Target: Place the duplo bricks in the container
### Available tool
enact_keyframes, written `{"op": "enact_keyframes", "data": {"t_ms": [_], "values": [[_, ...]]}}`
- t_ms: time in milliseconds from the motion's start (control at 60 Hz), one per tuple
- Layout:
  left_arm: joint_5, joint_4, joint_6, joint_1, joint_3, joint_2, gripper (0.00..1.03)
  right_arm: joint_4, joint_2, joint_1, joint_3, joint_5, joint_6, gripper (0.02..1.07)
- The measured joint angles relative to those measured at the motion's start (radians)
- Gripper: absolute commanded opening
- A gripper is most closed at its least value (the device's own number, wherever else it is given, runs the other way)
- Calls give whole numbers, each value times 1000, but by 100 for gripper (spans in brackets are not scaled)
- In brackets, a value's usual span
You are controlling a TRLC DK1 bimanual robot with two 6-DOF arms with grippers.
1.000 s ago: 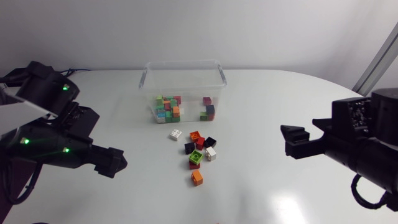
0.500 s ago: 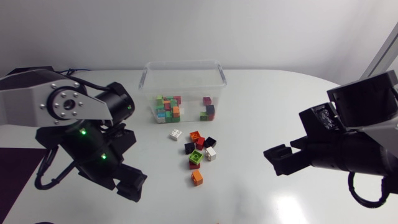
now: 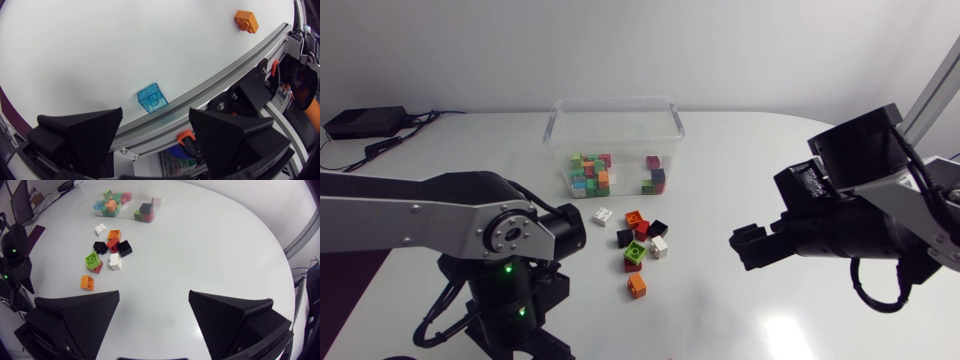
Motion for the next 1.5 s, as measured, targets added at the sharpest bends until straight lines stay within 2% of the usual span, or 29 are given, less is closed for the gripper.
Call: {"op": "enact_keyframes", "data": {"t_ms": [583, 617, 767, 817, 850, 883, 1017, 1267, 1500], "values": [[20, 18, 0, -27, -8, 270, 85, 35, 23, 0, 0, 0, -1, 102], [21, 26, 0, -26, -8, 285, 77, 35, 23, 0, 0, 0, -2, 102], [21, 59, -1, -26, -7, 299, 53, 36, 23, 0, 0, 0, -5, 102], [19, 68, -6, -25, -7, 299, 42, 38, 23, 0, -1, 0, -5, 102], [8, 74, -13, -24, -7, 297, 30, 39, 23, 0, -1, 0, -5, 102], [-9, 84, -19, -24, -8, 290, 21, 42, 23, 0, -2, 0, -5, 102], [-36, 132, -23, 13, -8, 237, 20, 50, 23, 0, -3, 0, -9, 102], [-138, 199, -23, 87, -7, 49, 18, 55, 23, 26, -3, -5, -13, 102], [-164, 293, -22, 140, -5, -162, 18, -19, 70, 130, 2, -83, -16, 102]]}}
